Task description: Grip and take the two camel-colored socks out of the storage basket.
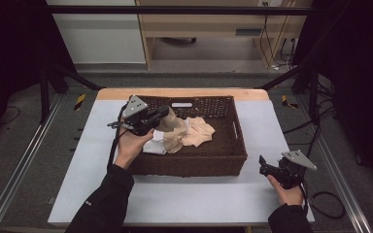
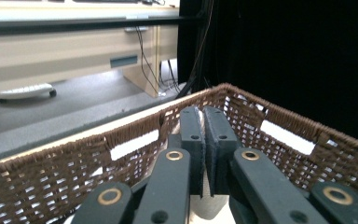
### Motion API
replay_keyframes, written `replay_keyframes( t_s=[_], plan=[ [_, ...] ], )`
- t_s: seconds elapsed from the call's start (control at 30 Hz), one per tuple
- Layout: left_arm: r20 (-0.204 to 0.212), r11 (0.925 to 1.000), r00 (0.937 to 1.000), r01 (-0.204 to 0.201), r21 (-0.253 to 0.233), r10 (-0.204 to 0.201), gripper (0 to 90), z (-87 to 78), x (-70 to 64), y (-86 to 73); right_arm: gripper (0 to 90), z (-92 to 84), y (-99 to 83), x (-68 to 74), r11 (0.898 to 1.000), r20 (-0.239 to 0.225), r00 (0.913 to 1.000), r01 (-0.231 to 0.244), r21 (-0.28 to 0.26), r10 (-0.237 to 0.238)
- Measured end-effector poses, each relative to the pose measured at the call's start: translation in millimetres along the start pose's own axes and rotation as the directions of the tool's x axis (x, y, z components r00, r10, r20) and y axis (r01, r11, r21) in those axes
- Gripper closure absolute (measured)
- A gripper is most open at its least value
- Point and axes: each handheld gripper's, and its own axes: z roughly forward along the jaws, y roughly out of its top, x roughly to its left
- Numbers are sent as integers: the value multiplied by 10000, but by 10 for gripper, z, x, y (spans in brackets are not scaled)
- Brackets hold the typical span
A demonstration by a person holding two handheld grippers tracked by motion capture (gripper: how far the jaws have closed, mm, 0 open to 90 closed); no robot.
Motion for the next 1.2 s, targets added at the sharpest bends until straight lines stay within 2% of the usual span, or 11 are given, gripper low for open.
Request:
replay_keyframes(
  t_s=[0.17,0.27,0.43,0.57,0.6,0.67,0.87,1.0,1.07,1.2],
  plan=[
    [5,9991,10000,19,-422,-19,866,-124,-77,109,46,-3,1,2,10000,12,10000,8,-28,-8],
    [64,9969,10000,-2,-786,7,866,-253,-153,194,46,1,-2,1,10000,5,10000,33,-5,-33],
    [181,9941,9998,-60,-1085,80,866,-370,-240,252,46,-4,-1,0,10000,50,10000,51,-46,-51],
    [281,9902,9995,-116,-1394,157,866,-488,-317,303,47,-9,1,3,10000,39,10000,1,-86,-1],
    [270,9879,9993,-233,-1532,277,866,-553,-362,319,47,-10,0,3,10000,41,10000,-2,-80,3],
    [266,9863,9992,-252,-1631,300,866,-583,-389,318,47,-8,-1,-1,10000,32,10000,39,-71,-39],
    [677,9763,9967,-294,-2144,449,866,-786,-586,329,47,-19,-4,-3,9999,65,10000,41,-107,-40],
    [828,9746,9953,-309,-2218,504,865,-868,-651,327,48,-20,-8,-9,9999,64,9999,120,-106,-119],
    [912,9712,9941,-360,-2356,590,866,-967,-720,306,48,-21,-8,-6,9998,79,9999,154,-104,-153],
    [1087,9708,9919,-377,-2368,650,865,-1057,-784,260,50,-22,-10,-4,9999,67,9999,139,-66,-139]
  ],
)
